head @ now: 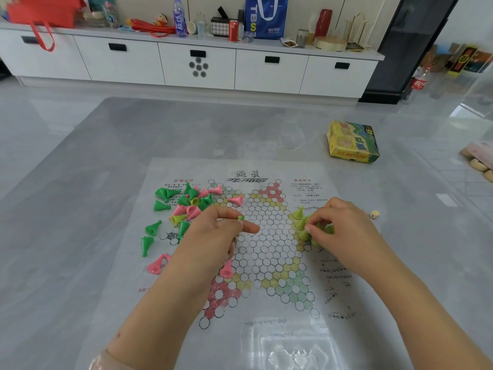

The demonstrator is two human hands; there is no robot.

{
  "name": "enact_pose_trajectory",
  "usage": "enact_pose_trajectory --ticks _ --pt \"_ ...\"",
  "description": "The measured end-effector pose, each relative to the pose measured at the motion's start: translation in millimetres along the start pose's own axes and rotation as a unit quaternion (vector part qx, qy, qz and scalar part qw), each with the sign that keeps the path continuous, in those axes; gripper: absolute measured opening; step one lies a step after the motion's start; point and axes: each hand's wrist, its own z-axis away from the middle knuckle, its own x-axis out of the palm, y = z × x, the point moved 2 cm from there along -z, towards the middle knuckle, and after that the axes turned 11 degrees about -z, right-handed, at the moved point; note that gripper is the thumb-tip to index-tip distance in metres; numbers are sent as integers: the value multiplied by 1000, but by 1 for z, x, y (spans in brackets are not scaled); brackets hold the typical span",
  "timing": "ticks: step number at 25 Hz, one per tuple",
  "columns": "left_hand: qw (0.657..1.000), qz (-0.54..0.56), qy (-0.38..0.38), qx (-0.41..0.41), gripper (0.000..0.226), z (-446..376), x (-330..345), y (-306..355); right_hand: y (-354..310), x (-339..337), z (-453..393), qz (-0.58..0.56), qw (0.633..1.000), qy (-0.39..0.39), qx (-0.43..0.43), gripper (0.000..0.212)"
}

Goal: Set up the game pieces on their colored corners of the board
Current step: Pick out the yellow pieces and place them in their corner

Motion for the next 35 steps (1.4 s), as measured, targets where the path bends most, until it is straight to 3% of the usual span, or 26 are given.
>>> enact_pose_trajectory --ticks 9,12,17,29,33,35 --pt "1000 -13 -4 16 12 0 1 -2 -1 -6 2 -22 999 29 -16 12" --pt "999 -26 -19 26 14 1 3 -3 -17 -6 6 -95 994 41 -43 13" --pt "1000 2 -30 7 18 2 8 -4 -45 10 14 -212 974 -22 -71 12" --pt "999 11 -46 13 23 3 11 -5 -48 24 12 -228 970 -37 -77 8" --pt "999 -17 -40 15 14 1 8 -5 -39 5 10 -253 966 -22 -43 8" --pt "999 -21 -23 6 10 0 6 -6 -25 -8 8 -210 977 7 -27 12"
